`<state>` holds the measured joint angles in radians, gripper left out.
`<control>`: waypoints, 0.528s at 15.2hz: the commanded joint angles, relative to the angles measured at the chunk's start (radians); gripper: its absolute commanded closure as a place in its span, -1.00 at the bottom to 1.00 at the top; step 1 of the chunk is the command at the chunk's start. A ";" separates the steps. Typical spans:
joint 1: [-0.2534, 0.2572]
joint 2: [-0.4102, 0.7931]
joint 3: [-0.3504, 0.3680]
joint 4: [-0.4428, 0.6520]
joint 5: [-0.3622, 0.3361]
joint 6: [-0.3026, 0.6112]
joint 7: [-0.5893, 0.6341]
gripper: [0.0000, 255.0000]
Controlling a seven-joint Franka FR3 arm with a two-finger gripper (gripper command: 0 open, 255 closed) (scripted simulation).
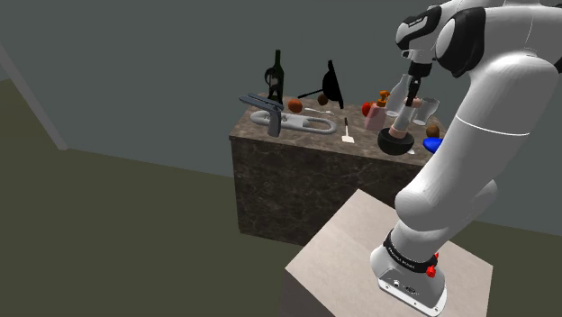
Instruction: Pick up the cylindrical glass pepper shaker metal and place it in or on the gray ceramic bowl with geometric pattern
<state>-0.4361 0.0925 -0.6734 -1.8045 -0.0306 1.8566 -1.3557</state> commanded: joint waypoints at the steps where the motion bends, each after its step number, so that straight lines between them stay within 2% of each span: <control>1: 0.000 0.000 0.000 0.000 0.000 0.001 0.000 1.00; 3: 0.000 0.000 0.000 0.000 0.000 0.001 0.000 1.00; 4: 0.000 0.000 0.000 0.000 0.000 0.001 0.000 -1.00; 8: 0.000 0.000 0.000 0.000 0.000 0.001 0.000 -1.00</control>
<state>-0.4362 0.0927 -0.6734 -1.8047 -0.0304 1.8573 -1.3559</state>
